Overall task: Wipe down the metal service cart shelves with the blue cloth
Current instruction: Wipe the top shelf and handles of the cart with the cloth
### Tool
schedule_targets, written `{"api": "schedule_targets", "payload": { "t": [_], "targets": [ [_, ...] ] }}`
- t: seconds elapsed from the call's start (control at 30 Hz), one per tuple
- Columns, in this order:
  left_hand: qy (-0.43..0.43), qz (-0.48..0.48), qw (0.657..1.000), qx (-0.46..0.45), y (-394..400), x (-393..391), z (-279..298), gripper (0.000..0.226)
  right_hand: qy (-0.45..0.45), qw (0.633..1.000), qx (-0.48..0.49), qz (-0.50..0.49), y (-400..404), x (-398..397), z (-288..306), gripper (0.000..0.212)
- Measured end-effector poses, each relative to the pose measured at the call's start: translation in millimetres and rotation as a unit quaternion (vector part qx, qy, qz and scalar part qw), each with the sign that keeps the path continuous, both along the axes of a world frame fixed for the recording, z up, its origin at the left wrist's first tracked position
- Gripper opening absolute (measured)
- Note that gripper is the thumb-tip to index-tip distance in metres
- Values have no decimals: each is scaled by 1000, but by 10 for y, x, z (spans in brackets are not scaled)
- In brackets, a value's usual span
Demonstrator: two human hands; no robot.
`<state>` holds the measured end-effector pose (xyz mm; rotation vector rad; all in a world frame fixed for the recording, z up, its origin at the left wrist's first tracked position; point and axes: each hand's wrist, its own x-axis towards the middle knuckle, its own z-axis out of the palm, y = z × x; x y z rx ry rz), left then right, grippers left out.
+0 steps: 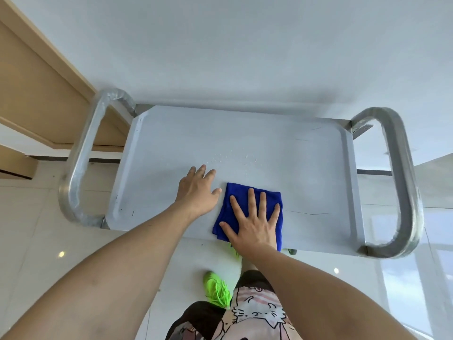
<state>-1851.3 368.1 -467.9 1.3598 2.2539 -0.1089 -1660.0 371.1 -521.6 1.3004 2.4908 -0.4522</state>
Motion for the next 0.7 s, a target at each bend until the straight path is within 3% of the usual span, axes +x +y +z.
{"api": "schedule_targets", "payload": {
  "t": [0.33, 0.7],
  "targets": [
    [27, -57, 997, 39, 667, -175, -93, 56, 15, 999, 27, 12, 652, -271, -150, 77],
    [24, 8, 998, 50, 849, -483, -170, 58, 23, 999, 34, 17, 1206, -562, -178, 77]
  ]
}}
